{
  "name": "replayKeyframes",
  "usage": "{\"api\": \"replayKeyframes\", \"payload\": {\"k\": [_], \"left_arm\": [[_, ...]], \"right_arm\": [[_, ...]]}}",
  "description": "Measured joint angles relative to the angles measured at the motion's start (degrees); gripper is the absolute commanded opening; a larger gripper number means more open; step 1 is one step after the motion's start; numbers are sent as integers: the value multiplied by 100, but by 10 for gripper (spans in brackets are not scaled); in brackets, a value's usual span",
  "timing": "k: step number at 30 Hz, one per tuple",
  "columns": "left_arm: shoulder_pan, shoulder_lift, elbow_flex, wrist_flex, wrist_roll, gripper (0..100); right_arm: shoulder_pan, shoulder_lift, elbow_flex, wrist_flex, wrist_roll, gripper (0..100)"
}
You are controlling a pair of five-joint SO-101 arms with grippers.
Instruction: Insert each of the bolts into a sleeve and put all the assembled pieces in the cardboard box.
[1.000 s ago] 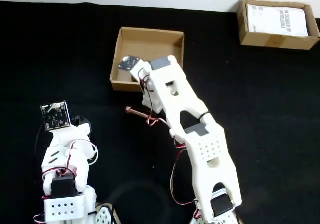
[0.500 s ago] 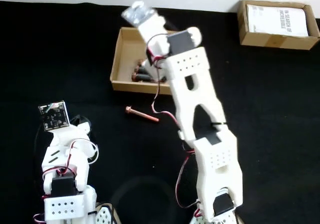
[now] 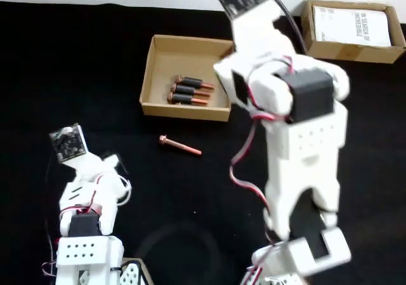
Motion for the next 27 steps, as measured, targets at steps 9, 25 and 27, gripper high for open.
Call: {"api": "replayKeyframes", "payload": {"k": [9, 25, 27], "left_arm": [[791, 1371, -2541, 1864, 281, 10], [1767, 6734, -6593, 2840, 1741, 143], [1802, 7420, -7007, 2936, 1987, 178]], "right_arm": [[9, -2092, 3710, -730, -1011, 6], [422, -4686, 8141, -2488, -1407, 6], [615, -4765, 8290, -2488, -1407, 6]]}}
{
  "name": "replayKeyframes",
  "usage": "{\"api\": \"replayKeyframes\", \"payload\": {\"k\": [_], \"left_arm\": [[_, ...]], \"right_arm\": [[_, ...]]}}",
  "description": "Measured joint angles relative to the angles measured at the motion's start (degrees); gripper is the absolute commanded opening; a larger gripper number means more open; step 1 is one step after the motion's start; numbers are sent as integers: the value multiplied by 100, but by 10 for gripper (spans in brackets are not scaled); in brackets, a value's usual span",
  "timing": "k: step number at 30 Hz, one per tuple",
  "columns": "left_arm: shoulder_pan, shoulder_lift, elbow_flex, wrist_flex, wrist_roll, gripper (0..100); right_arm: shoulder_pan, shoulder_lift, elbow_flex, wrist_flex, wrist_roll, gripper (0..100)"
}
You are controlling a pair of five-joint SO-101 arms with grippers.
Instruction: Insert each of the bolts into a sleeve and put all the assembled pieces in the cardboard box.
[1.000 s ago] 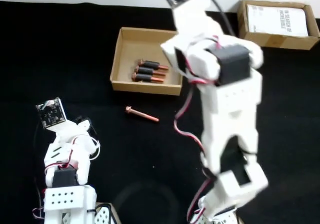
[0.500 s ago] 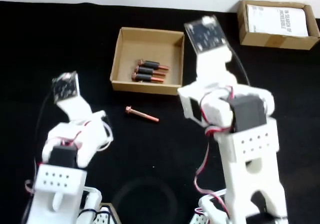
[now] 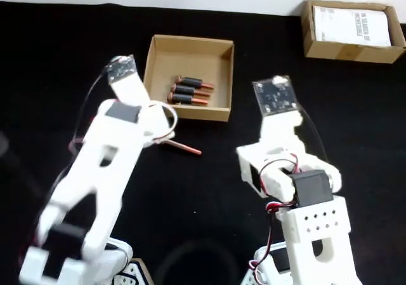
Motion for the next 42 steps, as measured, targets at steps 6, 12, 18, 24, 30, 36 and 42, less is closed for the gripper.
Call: {"api": "replayKeyframes", "payload": {"k": [6, 12, 18, 24, 30, 36, 42], "left_arm": [[97, 1653, -1363, 712, 554, 168], [105, 2778, -2356, 976, 580, 153], [123, 3534, -3033, 1011, 580, 153], [123, 4018, -3402, 1011, 580, 125], [26, 4378, -3631, 1011, 589, 41], [9, 4501, -4009, 1582, 132, 42], [-18, 4545, -4589, 2127, -149, 38]], "right_arm": [[141, -114, 123, -9, 0, 6], [158, -141, 123, -18, 0, 6], [158, -149, 123, -18, 0, 6], [158, -149, 123, -18, 0, 6], [158, -149, 123, -18, 0, 6], [158, -149, 123, -18, 0, 6], [158, -149, 123, -18, 0, 6]]}}
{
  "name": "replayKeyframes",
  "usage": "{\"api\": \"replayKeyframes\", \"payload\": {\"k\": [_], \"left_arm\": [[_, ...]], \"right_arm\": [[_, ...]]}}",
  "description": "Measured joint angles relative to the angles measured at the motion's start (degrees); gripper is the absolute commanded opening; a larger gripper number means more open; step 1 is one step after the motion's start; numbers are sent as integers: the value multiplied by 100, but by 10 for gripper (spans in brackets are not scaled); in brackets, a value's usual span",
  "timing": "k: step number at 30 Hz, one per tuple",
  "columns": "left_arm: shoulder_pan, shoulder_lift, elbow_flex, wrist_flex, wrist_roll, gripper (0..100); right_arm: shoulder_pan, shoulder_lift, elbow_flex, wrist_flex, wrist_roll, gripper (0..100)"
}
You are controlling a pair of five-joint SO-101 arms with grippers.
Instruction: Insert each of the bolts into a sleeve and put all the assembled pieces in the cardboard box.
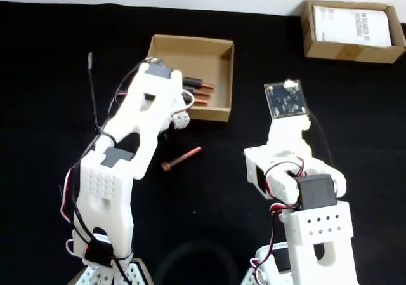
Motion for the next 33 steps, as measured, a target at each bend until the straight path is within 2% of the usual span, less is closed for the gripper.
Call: {"api": "replayKeyframes", "payload": {"k": [8, 11, 21, 25, 33], "left_arm": [[62, 0, -1116, 1231, -9, 9], [246, 0, -1143, 1547, -9, 9], [677, 0, 79, 1600, -9, 9], [941, -123, 527, 1600, -360, 9], [1099, -2356, 1512, 1600, -985, 9]], "right_arm": [[0, 0, 0, 0, 0, 6], [0, 0, 0, 0, 0, 6], [0, 0, 18, -79, 0, 6], [0, 0, 193, -79, 0, 6], [0, 0, 264, -185, 0, 6]]}}
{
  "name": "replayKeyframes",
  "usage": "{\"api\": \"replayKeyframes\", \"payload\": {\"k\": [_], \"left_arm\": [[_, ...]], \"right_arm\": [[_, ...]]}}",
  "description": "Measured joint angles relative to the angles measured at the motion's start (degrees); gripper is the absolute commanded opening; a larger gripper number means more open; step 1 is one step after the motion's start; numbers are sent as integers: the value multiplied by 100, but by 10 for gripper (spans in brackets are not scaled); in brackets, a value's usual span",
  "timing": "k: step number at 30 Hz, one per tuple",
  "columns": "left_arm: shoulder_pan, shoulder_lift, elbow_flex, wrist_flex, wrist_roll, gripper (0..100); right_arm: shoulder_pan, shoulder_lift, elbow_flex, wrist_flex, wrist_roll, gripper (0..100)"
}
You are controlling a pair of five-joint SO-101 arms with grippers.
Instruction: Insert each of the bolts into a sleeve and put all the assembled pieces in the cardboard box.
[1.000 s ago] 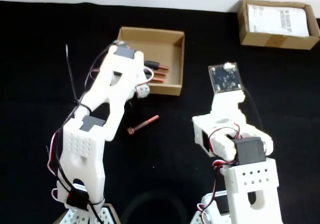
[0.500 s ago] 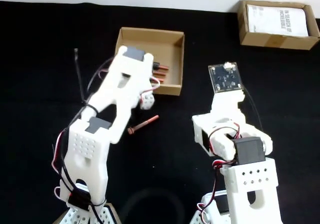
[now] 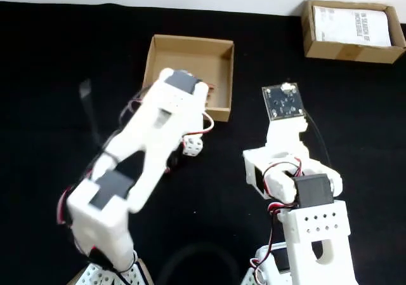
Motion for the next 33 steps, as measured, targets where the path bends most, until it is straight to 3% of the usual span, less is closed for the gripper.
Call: {"api": "replayKeyframes", "payload": {"k": [6, 15, 20, 26, 33], "left_arm": [[18, -1257, 1310, -492, -193, 9], [18, -1407, 4079, -3684, -220, 9], [-79, -1415, 4536, -5002, -237, 9], [-185, -1530, 4809, -5855, -255, 9], [-1099, -1521, 4853, -7059, -246, 9]], "right_arm": [[0, 0, 0, -211, 0, 6], [-9, 0, 0, -246, 0, 6], [-9, 0, 0, -246, 0, 6], [-9, 0, 0, -246, 0, 6], [-9, 0, 62, -246, 0, 6]]}}
